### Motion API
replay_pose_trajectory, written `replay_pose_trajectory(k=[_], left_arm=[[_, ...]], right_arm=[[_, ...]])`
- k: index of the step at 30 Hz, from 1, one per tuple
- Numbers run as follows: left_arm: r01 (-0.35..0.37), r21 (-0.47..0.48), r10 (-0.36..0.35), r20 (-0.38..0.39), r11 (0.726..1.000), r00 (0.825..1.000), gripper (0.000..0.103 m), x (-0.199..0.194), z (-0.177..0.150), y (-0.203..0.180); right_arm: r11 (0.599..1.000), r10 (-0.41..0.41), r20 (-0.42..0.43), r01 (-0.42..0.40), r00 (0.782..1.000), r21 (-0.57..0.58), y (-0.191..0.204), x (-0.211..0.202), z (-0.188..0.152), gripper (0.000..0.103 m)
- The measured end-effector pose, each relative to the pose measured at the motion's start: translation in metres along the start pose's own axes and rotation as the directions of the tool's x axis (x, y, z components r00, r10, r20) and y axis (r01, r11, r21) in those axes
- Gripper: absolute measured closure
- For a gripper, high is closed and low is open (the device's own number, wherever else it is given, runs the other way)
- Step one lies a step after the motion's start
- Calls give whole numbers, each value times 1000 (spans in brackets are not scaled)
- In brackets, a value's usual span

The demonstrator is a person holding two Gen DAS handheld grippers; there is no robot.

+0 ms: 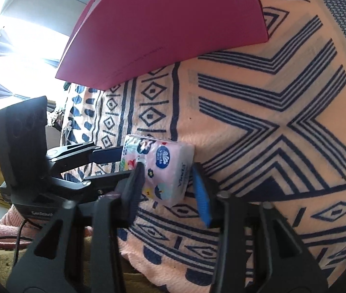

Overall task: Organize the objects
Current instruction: 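Lift the floral tissue pack with the right gripper toward the pink box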

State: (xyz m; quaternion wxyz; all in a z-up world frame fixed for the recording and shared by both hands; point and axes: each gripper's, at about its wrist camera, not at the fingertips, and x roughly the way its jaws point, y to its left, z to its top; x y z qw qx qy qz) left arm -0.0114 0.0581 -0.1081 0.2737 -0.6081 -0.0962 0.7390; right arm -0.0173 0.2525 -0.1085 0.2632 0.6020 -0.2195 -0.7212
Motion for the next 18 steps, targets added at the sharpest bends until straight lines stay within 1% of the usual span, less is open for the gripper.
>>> replay_pose_trajectory(k=[5, 13, 18], left_arm=[[-23, 21, 23, 16, 1000, 1000, 58, -6, 3, -10], [-82, 83, 74, 91, 993, 993, 58, -25, 14, -31], [-97, 97, 84, 132, 991, 988, 58, -38, 18, -39]], right_arm=[[1000, -21, 6, 21, 1000, -18, 5, 2, 3, 67], [999, -20, 54, 22, 998, -49, 22, -2, 9, 67], [997, -20, 85, 26, 996, -74, 35, -8, 14, 67]])
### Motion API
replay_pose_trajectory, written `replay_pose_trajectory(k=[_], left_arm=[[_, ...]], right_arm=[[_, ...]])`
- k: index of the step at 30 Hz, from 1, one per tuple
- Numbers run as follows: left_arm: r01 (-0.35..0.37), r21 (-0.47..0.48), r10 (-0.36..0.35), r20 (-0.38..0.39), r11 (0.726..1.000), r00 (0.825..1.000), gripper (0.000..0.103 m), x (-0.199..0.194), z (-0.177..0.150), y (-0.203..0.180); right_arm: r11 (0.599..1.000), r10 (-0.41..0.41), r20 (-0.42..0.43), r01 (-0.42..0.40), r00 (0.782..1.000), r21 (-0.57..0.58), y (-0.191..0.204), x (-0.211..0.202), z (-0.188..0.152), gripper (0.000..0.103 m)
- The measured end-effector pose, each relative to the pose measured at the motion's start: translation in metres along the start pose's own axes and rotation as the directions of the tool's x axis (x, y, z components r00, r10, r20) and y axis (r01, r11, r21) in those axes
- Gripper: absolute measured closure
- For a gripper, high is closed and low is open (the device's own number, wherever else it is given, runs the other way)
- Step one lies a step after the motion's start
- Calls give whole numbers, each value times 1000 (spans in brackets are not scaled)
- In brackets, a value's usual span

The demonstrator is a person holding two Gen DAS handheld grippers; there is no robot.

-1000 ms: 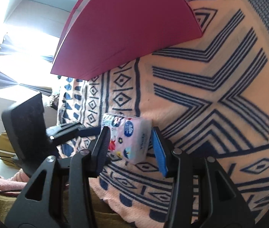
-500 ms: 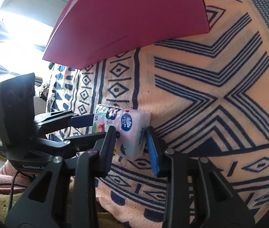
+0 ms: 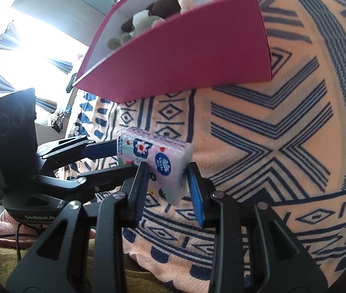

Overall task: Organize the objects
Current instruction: 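Lift the floral tissue pack with the right gripper toward the pink box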

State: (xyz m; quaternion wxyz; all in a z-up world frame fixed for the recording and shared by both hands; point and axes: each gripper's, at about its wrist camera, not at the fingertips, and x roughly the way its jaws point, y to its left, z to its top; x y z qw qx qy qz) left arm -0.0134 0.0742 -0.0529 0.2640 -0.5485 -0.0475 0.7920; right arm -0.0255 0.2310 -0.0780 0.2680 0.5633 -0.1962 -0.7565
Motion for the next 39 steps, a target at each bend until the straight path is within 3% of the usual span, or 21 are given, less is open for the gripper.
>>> replay_pose_trajectory(k=[13, 28, 39], left_arm=[[-16, 26, 14, 79, 1000, 997, 58, -25, 14, -10], [-12, 32, 8, 120, 999, 993, 58, -35, 23, -15], [-12, 43, 4, 173, 999, 985, 58, -44, 50, -18]], right_arm=[[999, -5, 64, 8, 998, -54, 19, -30, 11, 67], [996, -11, 99, 19, 995, -83, 28, -36, 17, 67], [991, -28, 154, 47, 988, -122, 35, -52, 40, 67]])
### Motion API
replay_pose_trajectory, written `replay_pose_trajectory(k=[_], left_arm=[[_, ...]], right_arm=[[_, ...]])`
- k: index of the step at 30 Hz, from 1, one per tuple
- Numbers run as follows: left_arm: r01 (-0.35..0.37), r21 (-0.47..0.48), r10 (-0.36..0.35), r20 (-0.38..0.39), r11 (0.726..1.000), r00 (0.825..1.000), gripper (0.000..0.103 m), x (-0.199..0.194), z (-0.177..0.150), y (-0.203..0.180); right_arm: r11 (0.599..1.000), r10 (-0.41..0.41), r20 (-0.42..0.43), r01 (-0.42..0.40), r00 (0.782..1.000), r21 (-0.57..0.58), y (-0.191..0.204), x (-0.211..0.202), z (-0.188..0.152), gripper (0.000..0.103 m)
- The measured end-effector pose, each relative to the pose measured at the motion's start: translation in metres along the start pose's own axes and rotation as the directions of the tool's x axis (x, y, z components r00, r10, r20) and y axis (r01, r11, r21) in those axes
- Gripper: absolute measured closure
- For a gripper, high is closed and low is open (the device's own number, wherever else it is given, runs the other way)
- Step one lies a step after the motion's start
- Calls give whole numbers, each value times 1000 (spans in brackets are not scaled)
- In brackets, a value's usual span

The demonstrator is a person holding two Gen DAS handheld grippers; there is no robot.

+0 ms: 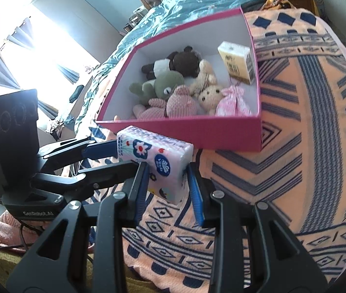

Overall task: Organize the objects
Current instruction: 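Lift the floral tissue pack with the right gripper toward the pink box, then lower the floral pack into the pink box and open the right gripper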

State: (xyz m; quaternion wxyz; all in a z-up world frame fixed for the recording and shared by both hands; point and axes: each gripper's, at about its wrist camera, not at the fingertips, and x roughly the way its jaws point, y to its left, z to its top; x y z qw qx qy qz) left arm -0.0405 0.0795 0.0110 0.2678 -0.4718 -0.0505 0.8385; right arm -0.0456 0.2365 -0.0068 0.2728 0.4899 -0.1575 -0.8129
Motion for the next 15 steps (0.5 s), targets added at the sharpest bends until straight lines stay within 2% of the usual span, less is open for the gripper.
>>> replay_pose_trajectory(k=[15], left_arm=[[-27, 16, 26, 51, 1000, 998, 58, 4, 33, 2]], right_arm=[[999, -24, 44, 26, 999, -42, -4, -4, 37, 68]])
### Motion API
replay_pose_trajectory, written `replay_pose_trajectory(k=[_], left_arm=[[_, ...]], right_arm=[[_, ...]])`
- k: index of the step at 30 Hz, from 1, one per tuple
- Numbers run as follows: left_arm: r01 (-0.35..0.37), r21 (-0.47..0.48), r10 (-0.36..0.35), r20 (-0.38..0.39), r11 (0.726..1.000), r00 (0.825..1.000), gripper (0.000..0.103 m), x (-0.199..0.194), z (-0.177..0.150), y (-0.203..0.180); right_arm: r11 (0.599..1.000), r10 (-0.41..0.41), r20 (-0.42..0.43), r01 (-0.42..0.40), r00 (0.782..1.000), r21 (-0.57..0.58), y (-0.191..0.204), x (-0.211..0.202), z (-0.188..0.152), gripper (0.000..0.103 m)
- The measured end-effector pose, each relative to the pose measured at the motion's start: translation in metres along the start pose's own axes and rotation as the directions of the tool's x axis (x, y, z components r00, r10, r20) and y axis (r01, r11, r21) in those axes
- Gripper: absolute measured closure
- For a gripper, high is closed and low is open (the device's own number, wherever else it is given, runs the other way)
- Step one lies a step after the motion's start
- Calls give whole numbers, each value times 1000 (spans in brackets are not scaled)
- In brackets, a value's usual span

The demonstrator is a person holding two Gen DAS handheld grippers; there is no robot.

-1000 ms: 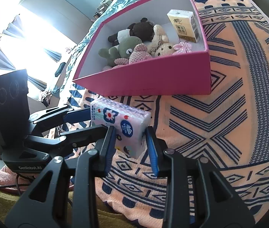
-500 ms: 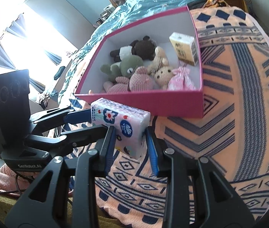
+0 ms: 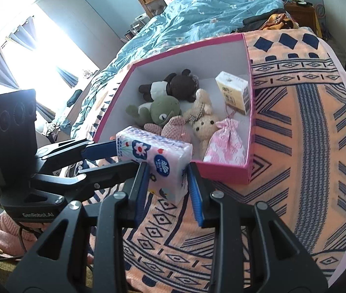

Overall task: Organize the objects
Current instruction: 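Lower the floral pack into the pink box and open the right gripper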

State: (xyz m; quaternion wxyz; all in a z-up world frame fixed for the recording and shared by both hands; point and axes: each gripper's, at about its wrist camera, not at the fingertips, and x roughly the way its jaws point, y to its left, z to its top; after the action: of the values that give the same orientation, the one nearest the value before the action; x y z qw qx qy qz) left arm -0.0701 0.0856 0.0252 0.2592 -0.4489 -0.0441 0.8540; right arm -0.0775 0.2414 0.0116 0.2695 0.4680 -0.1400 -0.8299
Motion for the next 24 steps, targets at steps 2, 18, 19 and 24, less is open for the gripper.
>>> replay_pose_trajectory(k=[2, 18, 19, 24], left_arm=[[-4, 1, 4, 4, 1000, 1000, 58, 1, 4, 1], [-21, -50, 21, -18, 999, 1000, 58, 29, 22, 20], [-21, -52, 20, -23, 998, 1000, 58, 32, 22, 22], [-27, -67, 24, -39, 997, 999, 58, 41, 22, 26]], right_arm=[[1000, -4, 3, 4, 1000, -3, -1, 1, 4, 68], [999, -45, -15, 45, 999, -2, -18, 24, 31, 69], [999, -48, -17, 48, 999, -2, -19, 26, 31, 69], [998, -66, -33, 66, 997, 4, -24, 34, 34, 69]])
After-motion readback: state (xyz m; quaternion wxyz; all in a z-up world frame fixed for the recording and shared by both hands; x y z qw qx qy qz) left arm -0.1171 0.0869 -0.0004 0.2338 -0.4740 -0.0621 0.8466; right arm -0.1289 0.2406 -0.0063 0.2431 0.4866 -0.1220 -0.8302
